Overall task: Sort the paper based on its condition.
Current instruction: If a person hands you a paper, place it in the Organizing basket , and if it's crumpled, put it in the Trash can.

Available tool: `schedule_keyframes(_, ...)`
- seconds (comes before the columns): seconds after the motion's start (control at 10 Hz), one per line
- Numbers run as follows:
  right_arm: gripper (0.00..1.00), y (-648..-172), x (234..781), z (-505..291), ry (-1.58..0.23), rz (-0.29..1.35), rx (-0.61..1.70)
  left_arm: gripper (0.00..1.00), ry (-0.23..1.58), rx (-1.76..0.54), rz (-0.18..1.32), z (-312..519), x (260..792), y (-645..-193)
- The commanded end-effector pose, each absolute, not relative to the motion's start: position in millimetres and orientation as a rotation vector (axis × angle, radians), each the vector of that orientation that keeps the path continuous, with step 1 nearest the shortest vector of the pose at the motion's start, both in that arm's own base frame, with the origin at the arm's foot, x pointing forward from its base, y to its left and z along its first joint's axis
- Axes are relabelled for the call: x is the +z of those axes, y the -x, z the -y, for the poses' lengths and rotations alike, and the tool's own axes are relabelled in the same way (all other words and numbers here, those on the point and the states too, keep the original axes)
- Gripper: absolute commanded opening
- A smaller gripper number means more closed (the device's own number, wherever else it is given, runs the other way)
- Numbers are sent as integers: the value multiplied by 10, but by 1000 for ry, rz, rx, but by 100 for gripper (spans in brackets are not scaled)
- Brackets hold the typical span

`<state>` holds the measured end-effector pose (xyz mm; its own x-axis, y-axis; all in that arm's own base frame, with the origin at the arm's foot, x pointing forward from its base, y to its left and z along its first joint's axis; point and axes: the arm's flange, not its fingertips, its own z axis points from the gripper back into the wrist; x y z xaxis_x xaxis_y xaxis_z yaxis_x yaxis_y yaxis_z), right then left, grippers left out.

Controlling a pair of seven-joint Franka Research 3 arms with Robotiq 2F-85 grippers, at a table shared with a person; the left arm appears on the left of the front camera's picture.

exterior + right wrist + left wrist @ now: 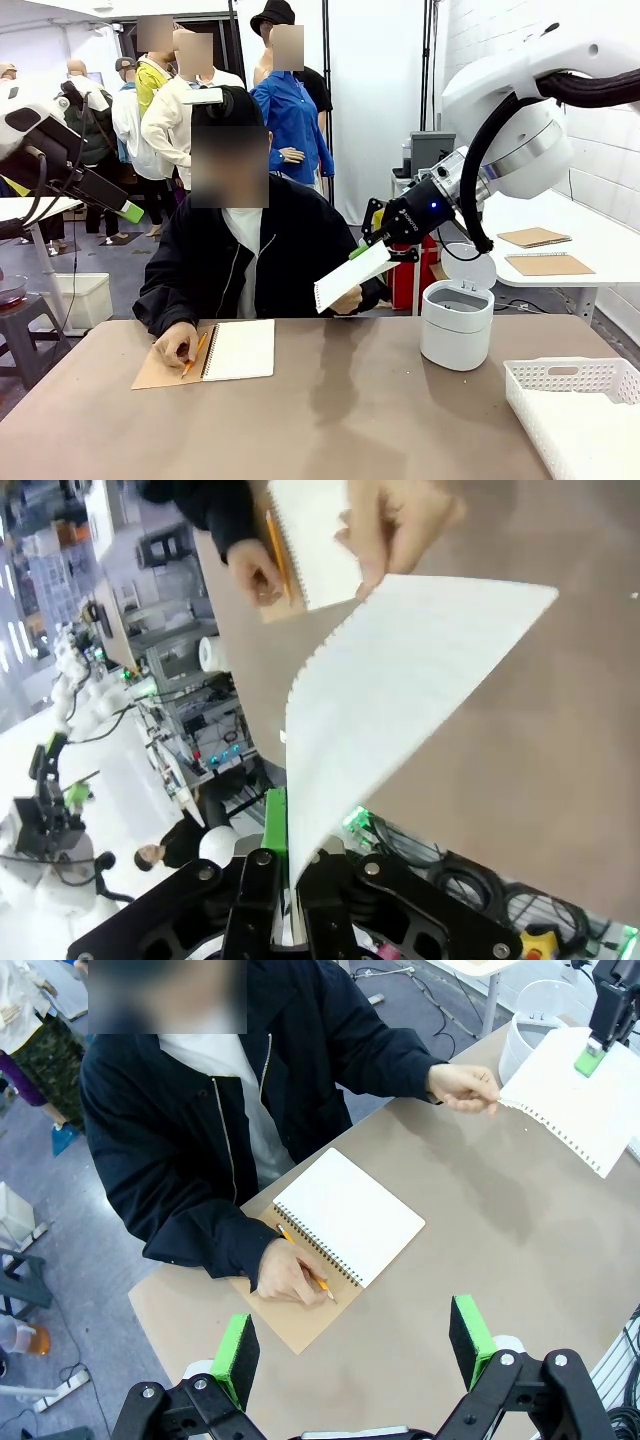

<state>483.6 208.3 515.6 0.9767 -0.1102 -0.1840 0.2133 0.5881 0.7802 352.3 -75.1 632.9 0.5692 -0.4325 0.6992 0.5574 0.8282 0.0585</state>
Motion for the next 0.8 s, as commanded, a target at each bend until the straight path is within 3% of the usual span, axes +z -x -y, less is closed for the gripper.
schedule_keyframes(0.0,0,-4770,5311,-1958,-907,-123,-57,100,174,-582,777,741,6336,-3527)
schedule_keyframes(0.3,0,-4631,5728,-1610,-794,-53,101,100,174,-582,777,741,6336,-3527)
schedule_keyframes(0.7,0,-4335,6051,-999,-506,-14,224,100,174,-582,777,741,6336,-3527)
